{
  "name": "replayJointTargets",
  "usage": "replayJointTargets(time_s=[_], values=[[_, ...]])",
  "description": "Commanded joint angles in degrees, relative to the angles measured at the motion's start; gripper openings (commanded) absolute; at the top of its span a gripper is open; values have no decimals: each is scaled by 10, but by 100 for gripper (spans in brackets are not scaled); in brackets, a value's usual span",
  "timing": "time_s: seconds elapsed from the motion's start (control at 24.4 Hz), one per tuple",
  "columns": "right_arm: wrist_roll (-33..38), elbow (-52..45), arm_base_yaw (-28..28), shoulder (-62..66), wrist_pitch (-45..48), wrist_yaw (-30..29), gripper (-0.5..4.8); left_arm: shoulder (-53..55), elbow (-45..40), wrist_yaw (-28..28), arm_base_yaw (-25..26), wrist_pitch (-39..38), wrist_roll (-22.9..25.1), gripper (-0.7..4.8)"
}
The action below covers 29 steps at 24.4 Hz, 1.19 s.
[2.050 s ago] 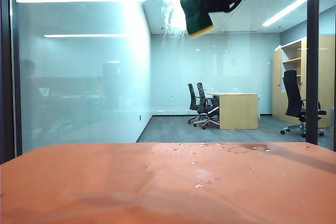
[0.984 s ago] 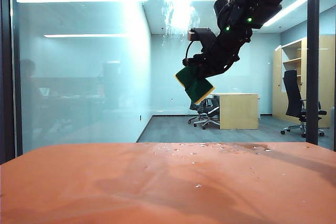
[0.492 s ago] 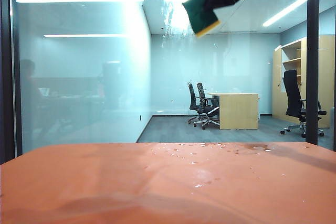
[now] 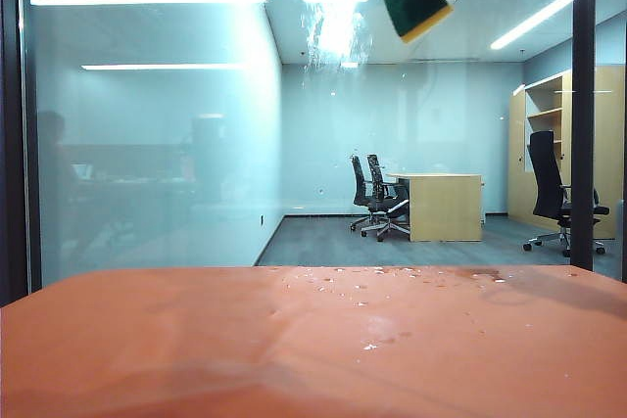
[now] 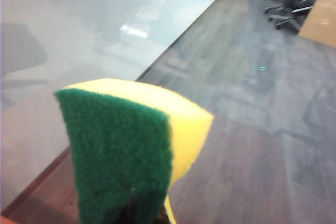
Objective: Pick up the sponge from the table, wipe the water off the glass, and finally place the sponge back on the table.
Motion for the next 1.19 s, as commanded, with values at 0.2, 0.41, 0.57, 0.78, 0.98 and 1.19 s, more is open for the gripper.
replayJointTargets(time_s=[0.2,0.41,0.57,0.78,0.98,1.19], values=[[26,-147,-68,-121,69,3,-9,1,2,0,0,8,1,65],[36,-233,-99,-189,98,-7,-9,1,2,0,0,8,1,65],[69,-310,-110,-240,137,-9,-9,1,2,0,0,9,1,65],[150,-444,-115,-294,203,-19,-9,1,2,-2,0,10,1,65],[227,-544,-115,-312,249,-49,-9,1,2,-2,0,9,0,65],[280,-632,-115,-312,294,-83,-9,1,2,-2,0,9,0,65]])
